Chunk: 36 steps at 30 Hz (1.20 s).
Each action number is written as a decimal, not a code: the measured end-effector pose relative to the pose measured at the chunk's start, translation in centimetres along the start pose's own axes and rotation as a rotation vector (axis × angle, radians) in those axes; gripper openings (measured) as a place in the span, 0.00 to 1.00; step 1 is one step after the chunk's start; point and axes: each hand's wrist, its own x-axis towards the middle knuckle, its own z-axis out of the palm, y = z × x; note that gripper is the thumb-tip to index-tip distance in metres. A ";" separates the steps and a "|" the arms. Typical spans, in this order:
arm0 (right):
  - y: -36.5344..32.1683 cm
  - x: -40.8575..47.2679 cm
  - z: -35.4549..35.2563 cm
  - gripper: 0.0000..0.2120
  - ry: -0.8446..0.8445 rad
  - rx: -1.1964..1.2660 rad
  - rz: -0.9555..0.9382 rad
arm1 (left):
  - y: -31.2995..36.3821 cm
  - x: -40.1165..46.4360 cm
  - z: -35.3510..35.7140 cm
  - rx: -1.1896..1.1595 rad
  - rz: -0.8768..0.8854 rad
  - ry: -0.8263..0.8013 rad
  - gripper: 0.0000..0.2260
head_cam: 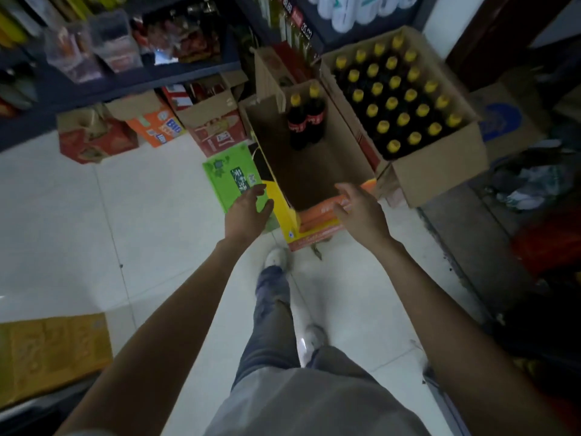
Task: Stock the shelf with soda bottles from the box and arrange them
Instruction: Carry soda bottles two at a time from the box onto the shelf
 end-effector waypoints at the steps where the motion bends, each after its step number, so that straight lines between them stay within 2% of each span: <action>1: -0.4 2.5 0.0 0.20 0.009 0.014 0.004 | -0.3 3.1 -0.2 0.012 0.007 -0.019 0.16; 8: 0.4 19.8 1.1 0.22 0.122 -0.033 0.111 | 0.7 22.6 1.0 0.075 0.124 -0.163 0.19; 11: 2.3 26.3 2.4 0.24 0.160 -0.038 0.160 | 1.4 28.6 4.0 0.088 0.071 -0.177 0.21; 15: 5.8 33.6 5.6 0.30 0.177 0.004 0.085 | 1.4 34.2 9.1 0.045 -0.033 -0.190 0.28; 19: 8.9 38.7 9.8 0.38 0.192 -0.073 0.078 | -0.6 37.2 13.4 0.001 -0.064 -0.208 0.36; 24: 10.6 40.9 13.3 0.35 0.245 -0.087 0.053 | -2.3 38.4 17.3 -0.142 -0.044 -0.196 0.43; 29: 10.0 41.5 14.8 0.38 0.285 0.074 0.118 | -3.0 38.7 18.7 -0.242 -0.008 -0.089 0.35; 36: 8.2 40.0 13.4 0.35 0.201 0.148 0.170 | -3.6 37.8 15.6 -0.127 0.169 -0.049 0.33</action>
